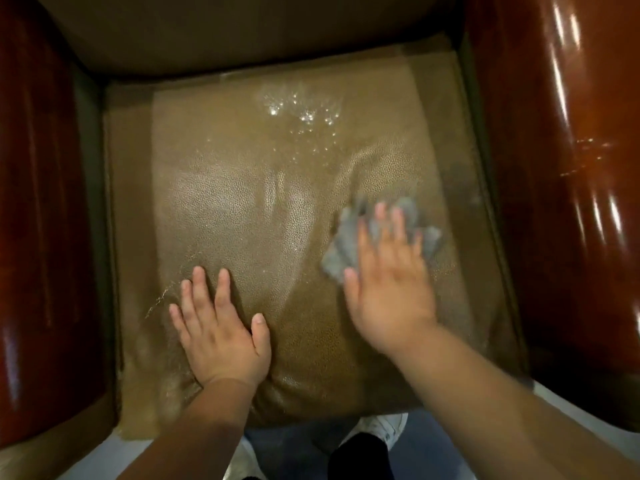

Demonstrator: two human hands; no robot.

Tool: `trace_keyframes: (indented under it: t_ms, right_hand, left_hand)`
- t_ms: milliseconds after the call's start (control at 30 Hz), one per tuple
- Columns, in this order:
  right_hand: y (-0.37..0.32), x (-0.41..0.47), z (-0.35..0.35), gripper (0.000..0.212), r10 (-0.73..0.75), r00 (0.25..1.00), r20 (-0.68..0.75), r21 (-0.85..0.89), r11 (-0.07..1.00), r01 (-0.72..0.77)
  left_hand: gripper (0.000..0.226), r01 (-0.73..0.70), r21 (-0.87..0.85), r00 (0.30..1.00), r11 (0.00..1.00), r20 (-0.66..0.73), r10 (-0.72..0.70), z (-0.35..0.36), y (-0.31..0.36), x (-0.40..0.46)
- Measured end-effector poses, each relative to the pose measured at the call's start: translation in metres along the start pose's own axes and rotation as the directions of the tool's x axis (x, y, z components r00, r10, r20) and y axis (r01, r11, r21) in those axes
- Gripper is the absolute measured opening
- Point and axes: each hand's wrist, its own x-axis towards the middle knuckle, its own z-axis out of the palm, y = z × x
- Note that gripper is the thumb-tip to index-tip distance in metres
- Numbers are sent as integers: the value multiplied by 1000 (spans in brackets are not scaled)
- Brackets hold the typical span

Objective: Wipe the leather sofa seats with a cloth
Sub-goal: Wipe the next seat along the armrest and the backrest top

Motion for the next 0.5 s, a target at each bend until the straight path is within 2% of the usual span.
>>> trace_keyframes:
  t_ms: [33,67,100,133,167,233,267,300,333,367,400,433,467,500]
  right_hand:
    - [-8,-15,2,73,-210,977,44,-23,977,212]
    - [-4,-21,2,72,-375,923,86,-30,925,379]
    - [13,-16,-1,70,-478,872,104,-23,876,482]
    - [33,-6,-3,69,-496,863,96,-49,864,502]
    - [54,5,-7,70,-417,905,90,-74,903,423]
    - [89,33,-17,72,-43,997,70,-49,998,46]
    - [96,44,-21,75,162,983,87,-14,987,-161]
    - [89,50,-23,78,305,948,88,8,952,-307]
    - [71,51,-21,80,371,927,49,13,928,-372]
    - [49,47,-17,79,351,936,3,6,936,-351]
    - [23,39,-14,77,244,970,-3,-6,970,-244]
    - [0,28,-11,76,67,997,41,-33,997,-66]
    - [-17,17,-8,76,-135,985,108,-47,989,141]
    - [-27,5,-6,77,-310,935,171,-42,946,321]
  left_hand:
    - [83,0,-6,1000,1000,-2,0,1,0,0]
    - [84,2,-3,1000,1000,2,-2,1,0,1]
    - [84,5,2,1000,1000,11,-5,1,-1,1]
    - [85,9,1,1000,1000,17,-9,0,-1,1]
    - [85,11,0,1000,1000,17,-11,0,-1,1]
    - [86,9,10,1000,1000,17,-9,-1,0,1]
    - [86,8,16,1000,1000,16,-9,0,0,1]
    - [86,7,21,1000,1000,18,-8,0,-1,1]
    - [86,4,23,1000,1000,22,-5,0,-2,0]
    - [86,0,21,1000,1000,27,0,-1,-2,1]
    - [86,-1,16,999,1000,33,1,-2,-2,1]
    - [86,-1,17,999,1000,39,0,-3,-2,2]
    - [85,1,20,999,1000,43,-2,-4,-1,2]
    - [85,3,19,999,1000,42,-4,-5,-1,2]
